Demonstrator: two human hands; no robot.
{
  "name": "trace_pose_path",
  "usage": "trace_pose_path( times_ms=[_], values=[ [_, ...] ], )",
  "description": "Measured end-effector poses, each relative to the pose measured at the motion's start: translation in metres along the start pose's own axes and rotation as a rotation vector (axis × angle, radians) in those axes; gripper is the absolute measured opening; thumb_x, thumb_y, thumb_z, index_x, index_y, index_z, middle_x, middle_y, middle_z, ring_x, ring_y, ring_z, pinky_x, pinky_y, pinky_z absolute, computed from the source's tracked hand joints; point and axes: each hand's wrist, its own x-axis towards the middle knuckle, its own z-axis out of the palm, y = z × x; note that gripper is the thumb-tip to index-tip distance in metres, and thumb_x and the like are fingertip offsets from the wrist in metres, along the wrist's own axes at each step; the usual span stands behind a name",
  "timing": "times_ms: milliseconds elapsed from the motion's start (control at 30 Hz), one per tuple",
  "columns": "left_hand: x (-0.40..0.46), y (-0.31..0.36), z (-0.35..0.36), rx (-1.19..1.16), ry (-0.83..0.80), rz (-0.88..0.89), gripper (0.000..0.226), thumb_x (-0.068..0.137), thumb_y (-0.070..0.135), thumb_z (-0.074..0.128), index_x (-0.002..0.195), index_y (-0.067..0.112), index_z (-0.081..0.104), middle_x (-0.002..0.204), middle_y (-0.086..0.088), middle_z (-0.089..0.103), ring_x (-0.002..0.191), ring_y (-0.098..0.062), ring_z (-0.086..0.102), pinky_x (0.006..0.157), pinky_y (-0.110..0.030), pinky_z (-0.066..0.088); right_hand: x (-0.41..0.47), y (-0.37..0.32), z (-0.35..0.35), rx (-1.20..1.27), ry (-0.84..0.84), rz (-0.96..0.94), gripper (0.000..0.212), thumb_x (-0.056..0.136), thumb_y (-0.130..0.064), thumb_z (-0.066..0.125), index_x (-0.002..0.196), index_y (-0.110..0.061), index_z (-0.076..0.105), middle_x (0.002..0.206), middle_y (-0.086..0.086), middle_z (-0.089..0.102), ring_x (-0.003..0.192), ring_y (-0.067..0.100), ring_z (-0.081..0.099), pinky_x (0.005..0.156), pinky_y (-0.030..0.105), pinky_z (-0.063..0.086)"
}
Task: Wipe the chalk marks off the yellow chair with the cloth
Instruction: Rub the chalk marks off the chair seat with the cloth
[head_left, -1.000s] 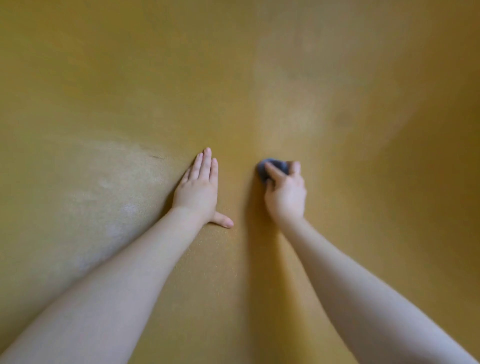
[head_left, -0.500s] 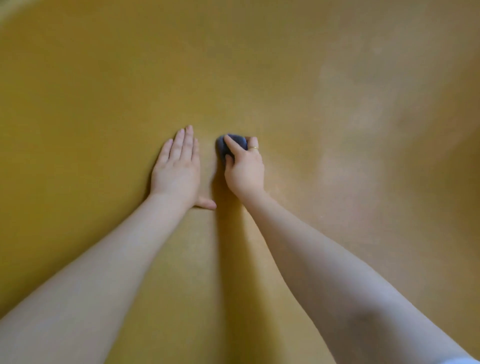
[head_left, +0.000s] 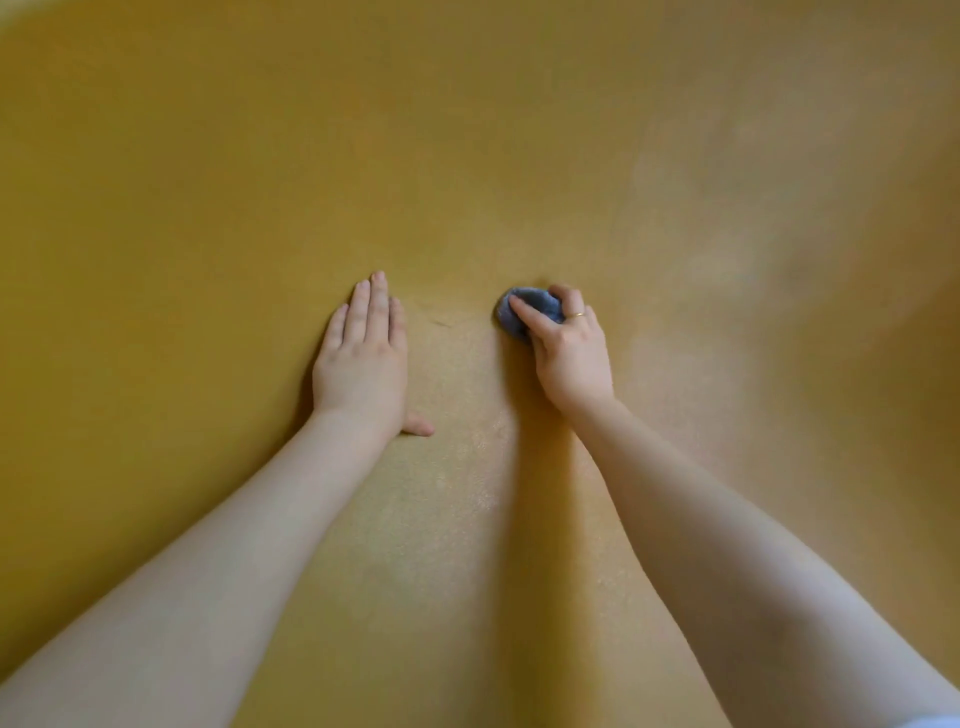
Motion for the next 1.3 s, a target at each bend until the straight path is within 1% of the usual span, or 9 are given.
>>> trace_pose_path(
  times_ms=[133, 267, 400, 600, 733, 867, 1067, 1167, 1300],
  values=[
    [-0.002, 0.008, 0.0, -0.029, -0.001, 0.045, 0.127, 0.066, 0.071, 0.062, 0.148, 0.006, -0.01, 0.153, -0.016, -0.023, 0.143, -0.027, -0.015, 0.115, -0.035, -0.005, -0.014, -0.018, 0.008, 0.065, 0.016, 0.14, 0.042, 0.083, 0.005, 0.052, 0.115, -0.02, 0.064, 0.123, 0.021, 0.049, 0.09, 0.037, 0.05, 0.079, 0.038, 0.045],
    [0.001, 0.023, 0.002, -0.07, 0.008, 0.086, 0.12, 0.068, 0.072, 0.059, 0.149, 0.01, -0.006, 0.154, -0.015, -0.021, 0.143, -0.03, -0.014, 0.115, -0.039, -0.005, -0.065, -0.001, -0.005, 0.086, -0.068, -0.125, 0.035, 0.08, 0.0, 0.05, 0.107, -0.013, 0.067, 0.108, 0.025, 0.054, 0.075, 0.04, 0.053, 0.072, 0.04, 0.05],
    [0.014, 0.059, 0.003, -0.146, 0.066, 0.229, 0.114, 0.071, 0.069, 0.058, 0.15, 0.013, -0.002, 0.155, -0.012, -0.016, 0.144, -0.029, -0.008, 0.115, -0.041, -0.004, -0.083, 0.032, -0.025, 0.059, -0.186, -0.302, 0.035, 0.085, -0.014, 0.041, 0.108, -0.013, 0.067, 0.107, 0.024, 0.056, 0.074, 0.039, 0.055, 0.074, 0.04, 0.05],
    [0.03, 0.097, 0.006, -0.147, 0.056, 0.217, 0.121, 0.062, 0.068, 0.067, 0.149, 0.012, 0.004, 0.156, -0.012, -0.006, 0.143, -0.027, 0.002, 0.115, -0.037, 0.01, -0.009, 0.092, -0.035, -0.128, 0.103, -0.106, 0.034, 0.077, -0.003, 0.052, 0.103, -0.016, 0.071, 0.107, 0.027, 0.058, 0.073, 0.042, 0.056, 0.069, 0.043, 0.049],
    [0.029, 0.101, 0.003, -0.137, 0.043, 0.195, 0.12, 0.063, 0.066, 0.068, 0.148, 0.011, 0.005, 0.156, -0.014, -0.007, 0.143, -0.028, 0.002, 0.115, -0.038, 0.009, 0.001, 0.085, -0.033, -0.066, 0.206, 0.028, 0.035, 0.077, 0.006, 0.055, 0.103, -0.012, 0.07, 0.111, 0.028, 0.055, 0.084, 0.044, 0.055, 0.076, 0.042, 0.047],
    [0.024, 0.103, 0.001, -0.182, 0.006, 0.182, 0.119, 0.066, 0.064, 0.068, 0.148, 0.01, 0.002, 0.155, -0.014, -0.012, 0.144, -0.027, -0.003, 0.116, -0.037, 0.008, -0.05, 0.055, -0.033, 0.006, 0.081, 0.041, 0.036, 0.071, 0.002, 0.054, 0.098, -0.013, 0.072, 0.104, 0.027, 0.056, 0.08, 0.043, 0.058, 0.077, 0.038, 0.048],
    [0.02, 0.103, 0.006, -0.254, -0.044, 0.17, 0.116, 0.073, 0.06, 0.064, 0.149, 0.012, -0.008, 0.154, -0.01, -0.024, 0.144, -0.025, -0.013, 0.116, -0.036, 0.002, -0.124, 0.026, -0.058, 0.038, -0.226, -0.029, 0.033, 0.075, -0.006, 0.055, 0.102, -0.018, 0.07, 0.102, 0.02, 0.057, 0.071, 0.038, 0.058, 0.062, 0.037, 0.053],
    [0.023, 0.103, 0.008, -0.264, -0.035, 0.163, 0.116, 0.073, 0.06, 0.065, 0.149, 0.014, -0.01, 0.154, -0.009, -0.024, 0.144, -0.024, -0.014, 0.116, -0.037, 0.002, -0.105, 0.037, -0.054, -0.03, -0.178, -0.025, 0.032, 0.079, -0.008, 0.055, 0.104, -0.02, 0.07, 0.105, 0.021, 0.058, 0.071, 0.039, 0.057, 0.057, 0.041, 0.054],
    [0.027, 0.102, 0.015, -0.261, -0.031, 0.185, 0.114, 0.073, 0.062, 0.062, 0.148, 0.022, -0.014, 0.153, -0.008, -0.027, 0.143, -0.024, -0.017, 0.117, -0.037, 0.0, -0.062, 0.062, -0.04, -0.112, 0.021, 0.129, 0.035, 0.082, 0.0, 0.059, 0.109, -0.02, 0.068, 0.117, 0.023, 0.054, 0.086, 0.042, 0.054, 0.072, 0.041, 0.049]
  ],
)
